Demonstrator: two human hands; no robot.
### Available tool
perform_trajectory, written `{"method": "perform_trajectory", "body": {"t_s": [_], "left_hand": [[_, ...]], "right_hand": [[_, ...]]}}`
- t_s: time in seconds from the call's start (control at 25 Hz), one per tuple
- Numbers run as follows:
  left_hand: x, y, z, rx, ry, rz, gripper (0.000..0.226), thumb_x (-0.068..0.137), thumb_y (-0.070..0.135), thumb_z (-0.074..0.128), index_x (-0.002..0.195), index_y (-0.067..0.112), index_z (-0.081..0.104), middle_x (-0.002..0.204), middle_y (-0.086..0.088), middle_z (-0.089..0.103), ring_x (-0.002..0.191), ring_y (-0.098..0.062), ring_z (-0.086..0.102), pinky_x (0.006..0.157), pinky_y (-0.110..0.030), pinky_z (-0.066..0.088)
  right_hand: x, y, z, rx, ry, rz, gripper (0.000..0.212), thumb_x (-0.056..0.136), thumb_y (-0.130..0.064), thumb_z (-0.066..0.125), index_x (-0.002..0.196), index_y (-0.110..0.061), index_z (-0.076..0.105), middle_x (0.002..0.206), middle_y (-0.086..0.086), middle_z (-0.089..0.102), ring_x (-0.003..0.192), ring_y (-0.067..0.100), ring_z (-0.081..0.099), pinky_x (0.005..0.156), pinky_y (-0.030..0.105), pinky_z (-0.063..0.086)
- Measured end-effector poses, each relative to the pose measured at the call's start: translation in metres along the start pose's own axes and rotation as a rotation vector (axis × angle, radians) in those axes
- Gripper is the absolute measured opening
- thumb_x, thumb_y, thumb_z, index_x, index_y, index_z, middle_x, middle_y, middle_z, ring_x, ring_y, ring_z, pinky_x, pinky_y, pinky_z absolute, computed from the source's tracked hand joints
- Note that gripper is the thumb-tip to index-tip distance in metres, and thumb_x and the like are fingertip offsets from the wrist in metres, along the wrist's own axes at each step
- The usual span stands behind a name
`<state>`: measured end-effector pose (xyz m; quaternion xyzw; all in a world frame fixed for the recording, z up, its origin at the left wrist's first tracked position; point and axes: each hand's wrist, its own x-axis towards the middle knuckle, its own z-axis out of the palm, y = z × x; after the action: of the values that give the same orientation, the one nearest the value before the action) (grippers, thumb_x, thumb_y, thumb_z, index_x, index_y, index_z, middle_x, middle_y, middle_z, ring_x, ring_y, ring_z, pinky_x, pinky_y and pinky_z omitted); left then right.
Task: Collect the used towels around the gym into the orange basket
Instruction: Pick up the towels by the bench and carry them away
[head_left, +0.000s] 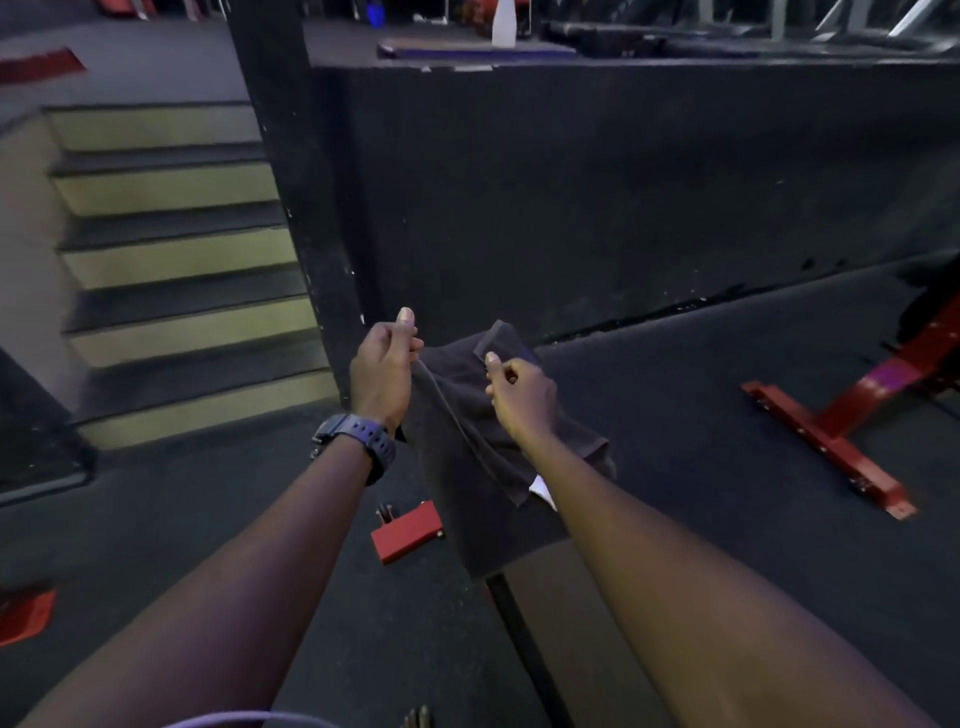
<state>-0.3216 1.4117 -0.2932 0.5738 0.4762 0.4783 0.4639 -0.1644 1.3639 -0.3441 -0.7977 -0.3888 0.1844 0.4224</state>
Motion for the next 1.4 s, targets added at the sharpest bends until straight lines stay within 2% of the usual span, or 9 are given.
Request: {"method": "perform_trajectory", "body": {"t_s": [0.24, 0.4, 0.48, 0.6, 0.68, 0.8, 0.96, 1.2, 1.4], "left_hand": [[0.088, -0.07, 0.031, 0.012, -0.043, -0.108, 0.057, 0.08, 0.076, 0.045, 0.081, 0.023, 0.066, 0.081, 0.008, 0.071, 0.08, -0.012, 0.064, 0.09, -0.048, 0.053], [0.124, -0.096, 0.039, 0.026, -0.005, -0.073, 0.053, 0.092, 0.063, 0.044, 0.087, 0.015, 0.067, 0.083, 0.008, 0.07, 0.082, -0.01, 0.065, 0.088, -0.043, 0.053], [0.136, -0.102, 0.04, 0.038, 0.022, -0.064, 0.049, 0.095, 0.06, 0.043, 0.085, 0.017, 0.066, 0.083, 0.008, 0.07, 0.082, -0.01, 0.065, 0.088, -0.043, 0.053], [0.145, -0.108, 0.038, 0.043, 0.04, -0.067, 0.045, 0.091, 0.066, 0.043, 0.079, 0.028, 0.064, 0.08, 0.008, 0.07, 0.081, -0.013, 0.065, 0.088, -0.048, 0.053], [0.149, -0.101, 0.036, 0.025, 0.072, -0.056, 0.045, 0.088, 0.069, 0.044, 0.078, 0.03, 0.065, 0.078, 0.007, 0.071, 0.08, -0.014, 0.066, 0.088, -0.049, 0.053], [0.152, -0.07, 0.022, 0.003, 0.167, 0.017, 0.044, 0.091, 0.064, 0.044, 0.078, 0.027, 0.065, 0.078, 0.005, 0.071, 0.078, -0.012, 0.066, 0.081, -0.043, 0.052], [0.153, 0.0, -0.039, 0.039, 0.352, 0.165, 0.048, 0.088, 0.067, 0.042, 0.076, 0.027, 0.066, 0.08, 0.003, 0.072, 0.08, -0.014, 0.068, 0.081, -0.042, 0.053], [0.12, 0.1, -0.187, 0.141, 0.654, 0.333, 0.052, 0.084, 0.071, 0.044, 0.073, 0.025, 0.066, 0.075, 0.006, 0.072, 0.081, -0.021, 0.07, 0.085, -0.052, 0.055], [0.033, 0.143, -0.335, 0.234, 0.976, 0.395, 0.051, 0.081, 0.071, 0.046, 0.07, 0.026, 0.066, 0.068, 0.006, 0.072, 0.073, -0.015, 0.067, 0.081, -0.044, 0.054]], "right_hand": [[0.061, 0.011, 0.084, -0.225, -0.01, -0.057, 0.041, 0.095, -0.062, 0.05, 0.105, -0.025, 0.066, 0.113, 0.005, 0.069, 0.111, 0.029, 0.062, 0.09, 0.043, 0.051], [0.082, 0.028, 0.139, -0.574, -0.116, -0.073, 0.107, 0.058, -0.096, 0.031, 0.152, -0.046, 0.022, 0.166, 0.011, 0.013, 0.151, 0.037, 0.013, 0.112, 0.062, 0.022], [0.081, 0.036, 0.153, -0.618, -0.053, -0.132, 0.099, 0.062, -0.095, 0.03, 0.149, -0.046, 0.031, 0.162, 0.012, 0.023, 0.146, 0.038, 0.023, 0.105, 0.063, 0.026], [0.074, 0.041, 0.162, -0.652, 0.043, -0.43, 0.058, 0.08, -0.067, 0.051, 0.128, -0.036, 0.05, 0.131, 0.007, 0.052, 0.111, 0.034, 0.051, 0.084, 0.05, 0.04], [0.08, 0.028, 0.159, -0.602, -0.032, -0.517, 0.043, 0.085, -0.044, 0.065, 0.123, -0.029, 0.053, 0.115, 0.006, 0.057, 0.098, 0.031, 0.058, 0.077, 0.046, 0.047], [0.098, -0.015, 0.142, -0.411, -0.146, -0.459, 0.026, 0.094, -0.025, 0.062, 0.118, -0.024, 0.053, 0.113, 0.007, 0.062, 0.098, 0.032, 0.064, 0.074, 0.043, 0.05], [0.107, -0.108, 0.115, -0.022, -0.176, -0.411, 0.021, 0.085, -0.031, 0.064, 0.105, -0.028, 0.061, 0.102, 0.005, 0.07, 0.094, 0.033, 0.066, 0.074, 0.04, 0.053], [0.043, -0.274, 0.118, 0.343, -0.287, -0.673, 0.026, 0.079, -0.037, 0.07, 0.097, -0.02, 0.068, 0.088, 0.005, 0.074, 0.087, 0.031, 0.068, 0.075, 0.043, 0.055], [-0.071, -0.379, 0.16, 0.471, -0.493, -0.857, 0.029, 0.079, -0.039, 0.066, 0.103, -0.024, 0.069, 0.097, 0.006, 0.075, 0.096, 0.032, 0.069, 0.08, 0.043, 0.056]]}}
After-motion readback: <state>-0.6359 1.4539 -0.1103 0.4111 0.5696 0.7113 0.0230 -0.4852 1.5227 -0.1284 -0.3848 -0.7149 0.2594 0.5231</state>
